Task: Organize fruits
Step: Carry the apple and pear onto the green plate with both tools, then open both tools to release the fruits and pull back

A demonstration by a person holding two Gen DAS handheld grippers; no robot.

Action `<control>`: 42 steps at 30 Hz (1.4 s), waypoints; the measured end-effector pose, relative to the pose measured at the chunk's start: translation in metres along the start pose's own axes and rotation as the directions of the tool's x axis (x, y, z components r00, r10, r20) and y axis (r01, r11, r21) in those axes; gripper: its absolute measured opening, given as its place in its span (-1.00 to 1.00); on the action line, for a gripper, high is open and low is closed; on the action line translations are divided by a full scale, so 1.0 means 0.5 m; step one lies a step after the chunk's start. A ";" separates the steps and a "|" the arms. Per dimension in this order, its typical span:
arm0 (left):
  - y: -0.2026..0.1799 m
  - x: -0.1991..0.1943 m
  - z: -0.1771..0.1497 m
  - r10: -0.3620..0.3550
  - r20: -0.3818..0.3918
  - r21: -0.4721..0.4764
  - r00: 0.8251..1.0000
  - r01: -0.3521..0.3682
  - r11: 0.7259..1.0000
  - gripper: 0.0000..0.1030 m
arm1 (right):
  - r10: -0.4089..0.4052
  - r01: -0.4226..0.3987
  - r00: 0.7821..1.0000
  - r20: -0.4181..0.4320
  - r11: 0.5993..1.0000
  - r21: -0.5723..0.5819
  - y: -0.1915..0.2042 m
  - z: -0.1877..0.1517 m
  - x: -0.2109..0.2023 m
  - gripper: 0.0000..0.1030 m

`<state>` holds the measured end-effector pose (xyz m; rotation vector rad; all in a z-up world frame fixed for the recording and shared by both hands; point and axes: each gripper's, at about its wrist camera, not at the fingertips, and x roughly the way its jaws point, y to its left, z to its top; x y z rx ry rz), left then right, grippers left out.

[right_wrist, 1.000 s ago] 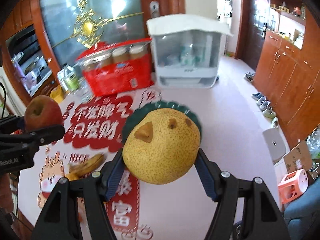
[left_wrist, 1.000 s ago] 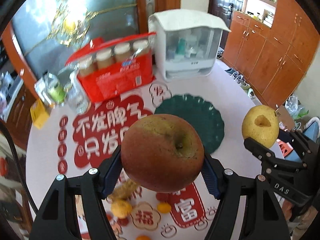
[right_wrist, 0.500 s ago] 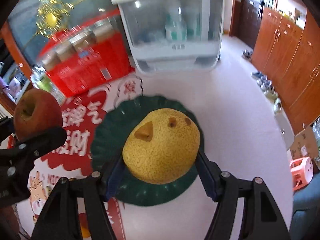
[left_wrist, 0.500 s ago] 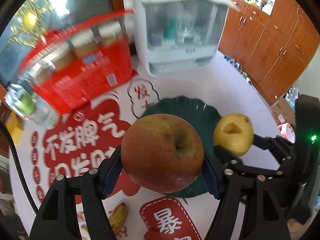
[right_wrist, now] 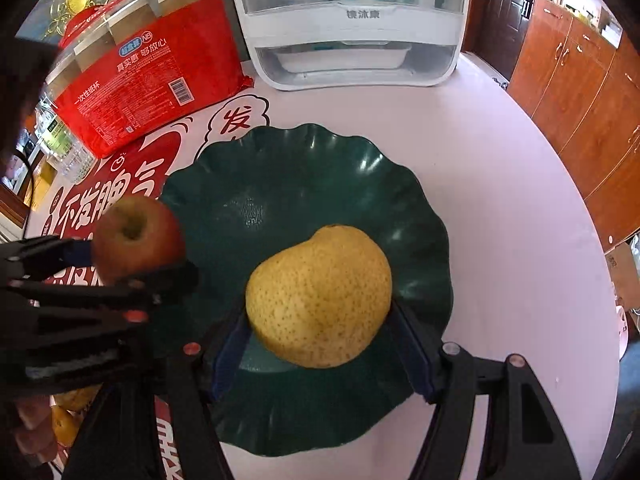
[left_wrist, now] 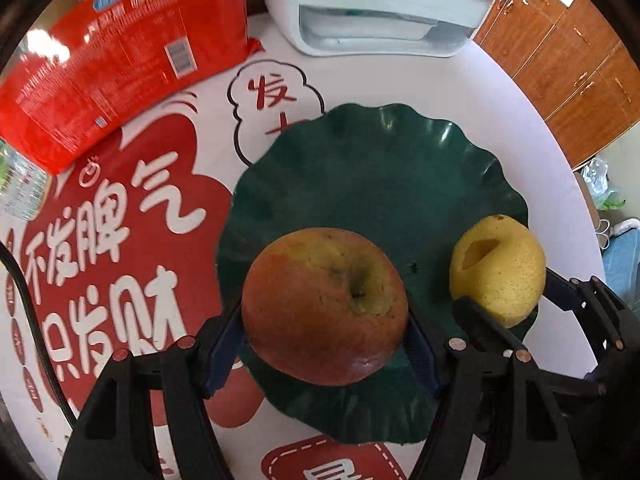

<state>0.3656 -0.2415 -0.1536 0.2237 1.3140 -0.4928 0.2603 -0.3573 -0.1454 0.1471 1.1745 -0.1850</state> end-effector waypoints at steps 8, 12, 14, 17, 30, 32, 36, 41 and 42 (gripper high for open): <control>-0.008 0.025 -0.001 0.010 -0.019 0.017 1.000 -0.009 1.000 0.38 | -0.007 0.008 1.000 0.021 0.999 -0.050 0.009 -0.004 0.001 0.34; -0.022 0.024 -0.001 0.016 -0.009 0.037 1.000 -0.016 0.999 0.41 | -0.018 0.020 1.000 0.025 0.997 -0.078 0.015 -0.010 -0.001 0.34; -0.026 0.010 -0.001 0.005 0.006 0.043 1.000 -0.005 0.999 0.68 | -0.018 0.019 1.000 0.018 0.997 -0.078 0.015 -0.012 -0.002 0.35; -0.029 -0.016 -0.002 -0.039 0.024 0.040 0.999 0.038 0.998 0.84 | -0.023 0.023 1.000 0.012 0.996 -0.083 0.017 -0.015 -0.002 0.34; -0.023 -0.071 -0.023 -0.036 0.080 0.025 0.996 0.034 0.999 0.99 | 0.008 -0.007 1.000 0.017 0.999 -0.042 0.012 -0.033 -0.027 0.34; -0.020 -0.081 -0.025 -0.028 0.093 0.021 0.995 0.026 0.999 0.99 | 0.016 -0.013 0.998 0.062 0.999 -0.049 0.014 -0.028 -0.050 0.35; -0.015 -0.110 -0.033 -0.014 0.122 0.024 0.992 0.011 1.000 0.99 | 0.018 -0.010 0.994 0.106 0.997 -0.074 0.026 -0.009 -0.085 0.39; -0.002 -0.158 -0.052 -0.013 0.156 0.009 0.988 0.012 1.000 0.99 | 0.015 -0.004 0.993 0.121 0.995 -0.095 0.043 -0.009 -0.112 0.39; 0.001 -0.168 -0.058 -0.013 0.163 0.007 0.987 0.013 1.000 0.99 | 0.018 -0.006 0.992 0.124 0.995 -0.097 0.047 -0.013 -0.120 0.39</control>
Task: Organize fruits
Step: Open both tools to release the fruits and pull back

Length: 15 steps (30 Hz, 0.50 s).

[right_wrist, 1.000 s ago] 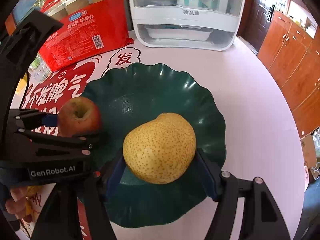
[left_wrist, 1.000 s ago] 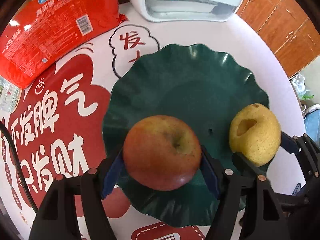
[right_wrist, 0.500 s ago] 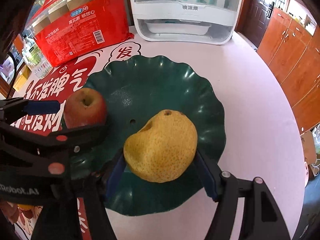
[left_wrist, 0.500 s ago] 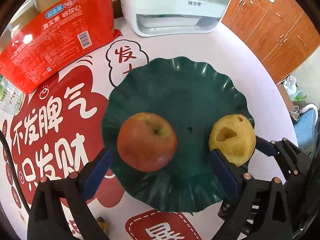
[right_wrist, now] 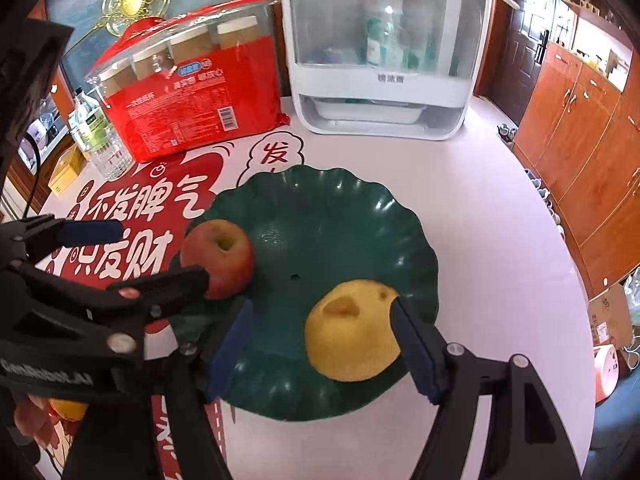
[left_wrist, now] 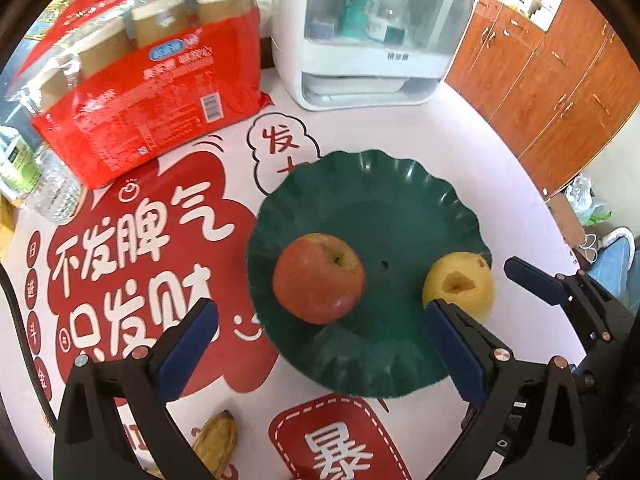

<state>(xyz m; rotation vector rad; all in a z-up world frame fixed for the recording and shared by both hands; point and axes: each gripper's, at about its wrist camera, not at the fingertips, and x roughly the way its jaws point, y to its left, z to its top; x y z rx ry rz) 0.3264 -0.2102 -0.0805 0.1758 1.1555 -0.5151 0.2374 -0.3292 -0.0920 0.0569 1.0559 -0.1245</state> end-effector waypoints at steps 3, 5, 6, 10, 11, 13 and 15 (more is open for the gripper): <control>0.010 -0.031 -0.011 0.007 0.017 -0.006 1.000 -0.007 1.000 0.99 | 0.014 -0.014 1.000 0.005 1.000 0.008 0.008 -0.007 -0.025 0.39; 0.017 -0.055 -0.024 0.011 0.027 -0.011 1.000 -0.011 1.000 0.99 | 0.025 -0.026 1.000 0.012 1.000 0.015 0.013 -0.016 -0.045 0.39; 0.022 -0.074 -0.034 0.018 0.036 -0.018 0.999 -0.018 1.000 0.99 | 0.030 -0.031 0.999 0.017 0.999 0.018 0.017 -0.022 -0.059 0.39; 0.030 -0.135 -0.072 0.031 0.065 -0.029 0.997 -0.029 0.999 0.99 | 0.043 -0.044 0.998 0.036 0.999 0.016 0.032 -0.047 -0.111 0.39; 0.030 -0.148 -0.080 0.034 0.072 -0.030 0.997 -0.032 0.999 0.99 | 0.049 -0.049 0.998 0.044 0.999 0.015 0.036 -0.054 -0.127 0.39; 0.029 -0.187 -0.109 0.051 0.092 -0.029 0.994 -0.048 0.998 0.99 | 0.062 -0.063 0.996 0.060 0.998 0.018 0.044 -0.069 -0.161 0.39; 0.025 -0.218 -0.134 0.065 0.112 -0.027 0.992 -0.063 0.998 0.99 | 0.072 -0.074 0.995 0.068 0.997 0.022 0.050 -0.081 -0.184 0.39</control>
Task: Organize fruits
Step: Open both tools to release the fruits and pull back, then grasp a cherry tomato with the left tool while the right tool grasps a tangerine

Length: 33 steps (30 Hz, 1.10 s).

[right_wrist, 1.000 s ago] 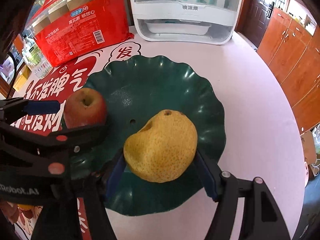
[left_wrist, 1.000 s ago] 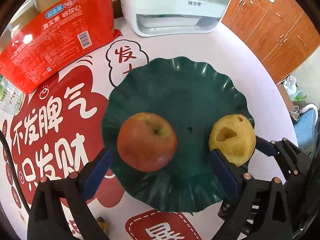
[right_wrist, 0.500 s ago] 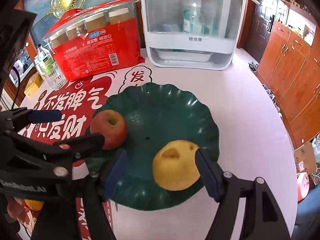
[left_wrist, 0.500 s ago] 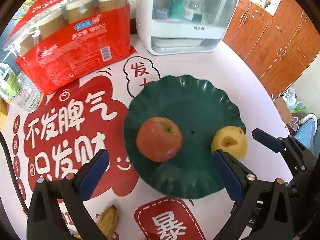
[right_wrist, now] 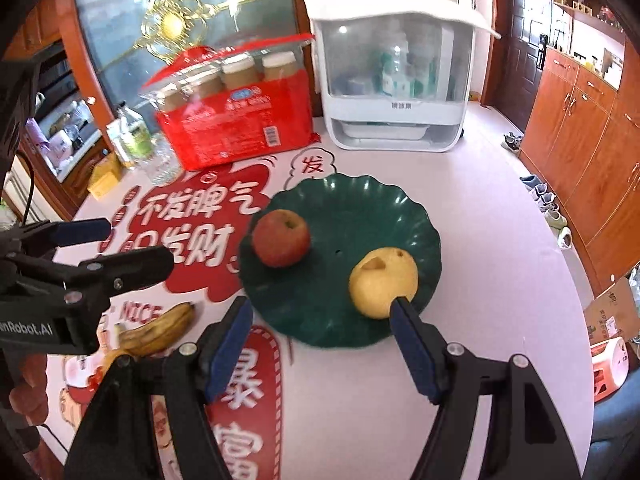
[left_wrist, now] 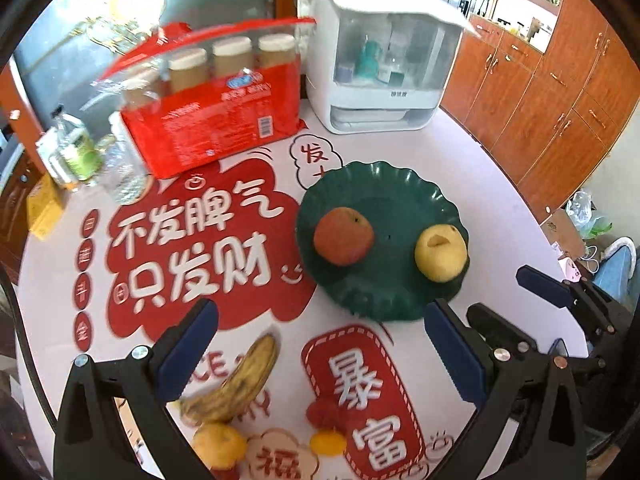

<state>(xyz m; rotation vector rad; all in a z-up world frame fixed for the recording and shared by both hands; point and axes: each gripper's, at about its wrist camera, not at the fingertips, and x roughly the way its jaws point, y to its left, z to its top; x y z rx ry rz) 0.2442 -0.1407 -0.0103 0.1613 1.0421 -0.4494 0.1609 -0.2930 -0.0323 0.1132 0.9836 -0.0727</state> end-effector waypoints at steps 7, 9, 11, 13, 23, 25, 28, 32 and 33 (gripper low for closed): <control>-0.002 -0.109 -0.081 0.011 0.042 -0.033 0.999 -0.010 0.999 0.99 | 0.028 -0.028 0.999 0.028 1.000 -0.006 0.037 -0.047 -0.085 0.39; 0.002 -0.128 -0.103 0.014 0.045 -0.045 0.999 -0.012 0.999 0.99 | 0.042 -0.042 0.999 0.028 0.999 -0.009 0.046 -0.059 -0.099 0.39; 0.006 -0.144 -0.125 0.029 0.049 -0.055 0.998 -0.026 0.998 0.99 | 0.055 -0.054 0.998 0.026 0.998 -0.018 0.057 -0.072 -0.113 0.39; 0.011 -0.157 -0.149 0.043 0.049 -0.064 0.998 -0.040 0.997 0.99 | 0.064 -0.063 0.998 0.024 0.997 -0.039 0.072 -0.085 -0.122 0.39; 0.053 -0.203 -0.254 0.166 0.066 -0.117 0.984 -0.157 0.981 0.99 | 0.116 -0.116 0.993 -0.005 0.988 -0.101 0.132 -0.139 -0.133 0.39; 0.065 -0.207 -0.269 0.184 0.065 -0.136 0.981 -0.173 0.975 0.99 | 0.131 -0.132 0.991 -0.017 0.984 -0.116 0.146 -0.150 -0.131 0.39; 0.091 -0.210 -0.296 0.206 0.056 -0.167 0.977 -0.194 0.967 0.99 | 0.153 -0.154 0.988 -0.020 0.977 -0.145 0.170 -0.168 -0.133 0.39; 0.140 -0.217 -0.340 0.216 0.032 -0.220 0.976 -0.204 0.954 0.99 | 0.183 -0.184 0.983 -0.023 0.960 -0.212 0.210 -0.193 -0.138 0.39; 0.149 -0.218 -0.349 0.220 0.027 -0.230 0.975 -0.208 0.951 0.99 | 0.190 -0.191 0.981 -0.025 0.954 -0.230 0.221 -0.199 -0.139 0.39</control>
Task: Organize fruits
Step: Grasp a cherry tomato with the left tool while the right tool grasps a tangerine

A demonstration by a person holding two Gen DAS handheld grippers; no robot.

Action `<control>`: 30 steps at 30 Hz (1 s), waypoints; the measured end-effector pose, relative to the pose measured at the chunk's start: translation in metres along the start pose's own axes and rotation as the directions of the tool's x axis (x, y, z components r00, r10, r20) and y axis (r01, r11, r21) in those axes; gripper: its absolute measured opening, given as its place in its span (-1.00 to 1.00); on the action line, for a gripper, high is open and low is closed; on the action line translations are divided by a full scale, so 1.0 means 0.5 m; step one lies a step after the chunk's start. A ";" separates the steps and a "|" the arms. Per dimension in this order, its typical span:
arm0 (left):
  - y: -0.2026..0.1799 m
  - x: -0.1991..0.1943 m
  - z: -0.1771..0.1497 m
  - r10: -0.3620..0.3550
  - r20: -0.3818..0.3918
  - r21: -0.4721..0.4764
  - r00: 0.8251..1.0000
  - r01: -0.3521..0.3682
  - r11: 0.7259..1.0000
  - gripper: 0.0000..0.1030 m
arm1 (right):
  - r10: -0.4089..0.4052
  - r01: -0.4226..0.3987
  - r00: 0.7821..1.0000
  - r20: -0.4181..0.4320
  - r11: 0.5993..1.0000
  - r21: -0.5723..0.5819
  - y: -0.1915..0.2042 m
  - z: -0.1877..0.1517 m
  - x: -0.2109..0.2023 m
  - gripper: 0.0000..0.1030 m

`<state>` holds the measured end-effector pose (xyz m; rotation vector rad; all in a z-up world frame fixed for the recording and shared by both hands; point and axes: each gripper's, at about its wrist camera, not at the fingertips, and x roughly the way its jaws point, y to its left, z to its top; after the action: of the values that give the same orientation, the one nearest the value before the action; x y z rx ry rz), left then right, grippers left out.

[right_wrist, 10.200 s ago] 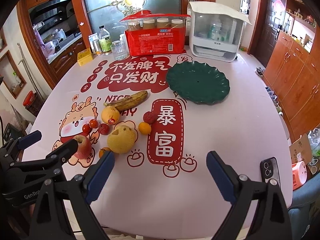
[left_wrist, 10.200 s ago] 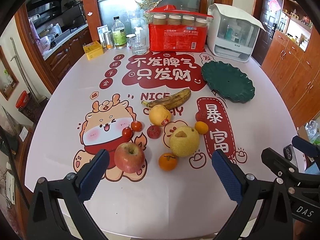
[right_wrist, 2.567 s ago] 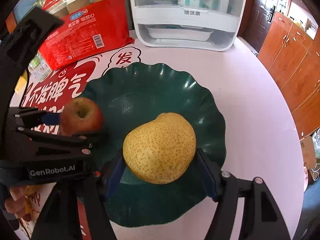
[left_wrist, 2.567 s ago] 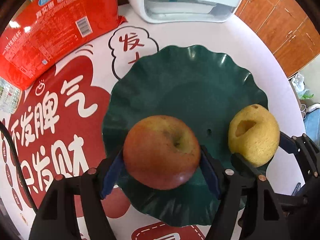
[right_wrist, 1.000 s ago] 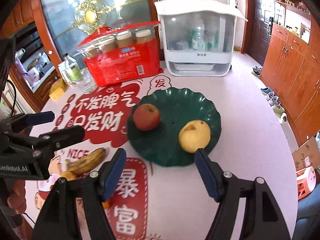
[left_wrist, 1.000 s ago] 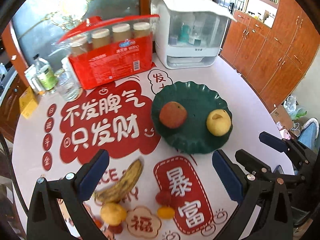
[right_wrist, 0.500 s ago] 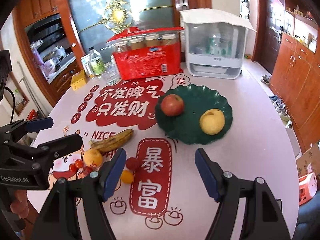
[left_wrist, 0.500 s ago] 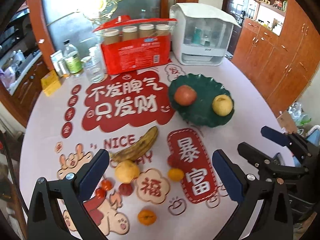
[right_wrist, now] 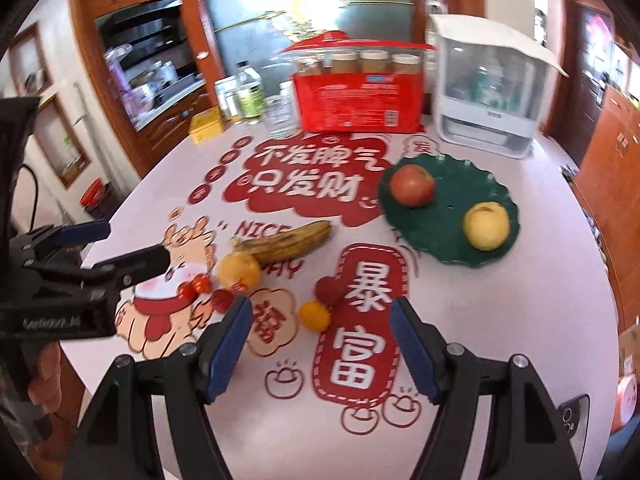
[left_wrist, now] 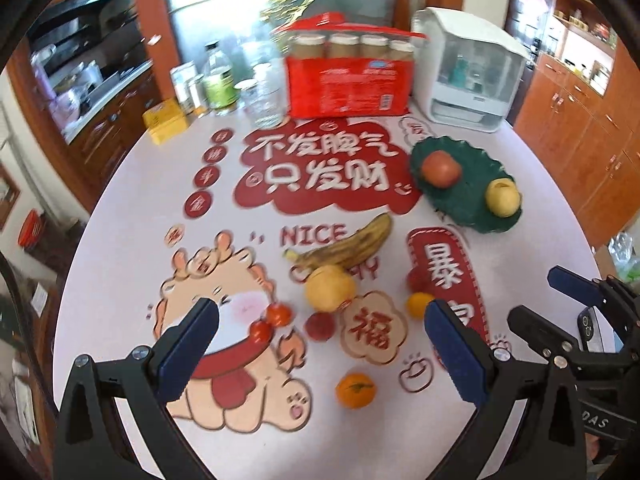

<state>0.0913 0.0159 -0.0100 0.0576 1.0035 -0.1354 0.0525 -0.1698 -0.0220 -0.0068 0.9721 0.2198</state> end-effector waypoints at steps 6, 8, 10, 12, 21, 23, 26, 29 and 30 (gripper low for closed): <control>0.081 0.015 -0.057 0.001 -0.043 -0.059 0.999 -0.004 0.998 0.96 | 0.045 -0.046 0.999 -0.020 0.995 -0.088 0.061 -0.026 0.017 0.38; 0.100 0.023 -0.075 0.009 -0.055 -0.066 0.998 -0.013 0.998 0.94 | 0.062 -0.065 0.998 -0.029 0.992 -0.109 0.079 -0.035 0.025 0.36; 0.114 0.037 -0.097 0.023 -0.076 -0.062 0.997 -0.028 0.998 0.92 | 0.080 -0.085 0.996 -0.043 0.988 -0.130 0.099 -0.046 0.037 0.34; 0.119 0.049 -0.113 0.028 -0.093 -0.055 0.995 -0.034 0.998 0.89 | 0.094 -0.101 0.994 -0.058 0.985 -0.140 0.112 -0.054 0.050 0.31; 0.157 0.124 -0.153 -0.008 -0.167 -0.102 0.986 -0.009 0.995 0.63 | 0.131 -0.164 0.975 -0.178 0.969 -0.186 0.167 -0.105 0.157 0.14; 0.171 0.147 -0.158 -0.026 -0.186 -0.127 0.982 0.003 0.992 0.53 | 0.136 -0.176 0.970 -0.203 0.965 -0.194 0.176 -0.115 0.179 0.10; 0.185 0.181 -0.157 -0.047 -0.205 -0.154 0.978 0.015 0.988 0.42 | 0.134 -0.185 0.964 -0.231 0.958 -0.218 0.192 -0.128 0.211 0.07; 0.192 0.217 -0.151 -0.064 -0.216 -0.170 0.974 0.028 0.985 0.31 | 0.128 -0.190 0.958 -0.257 0.953 -0.234 0.202 -0.137 0.237 -0.02; 0.192 0.232 -0.148 -0.068 -0.221 -0.170 0.973 0.030 0.985 0.29 | 0.125 -0.190 0.956 -0.266 0.953 -0.236 0.203 -0.139 0.245 -0.09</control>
<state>0.1045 0.1092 -0.1489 -0.1060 1.2414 -0.0915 0.0432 -0.0553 -0.1522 -0.2010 1.1891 0.5041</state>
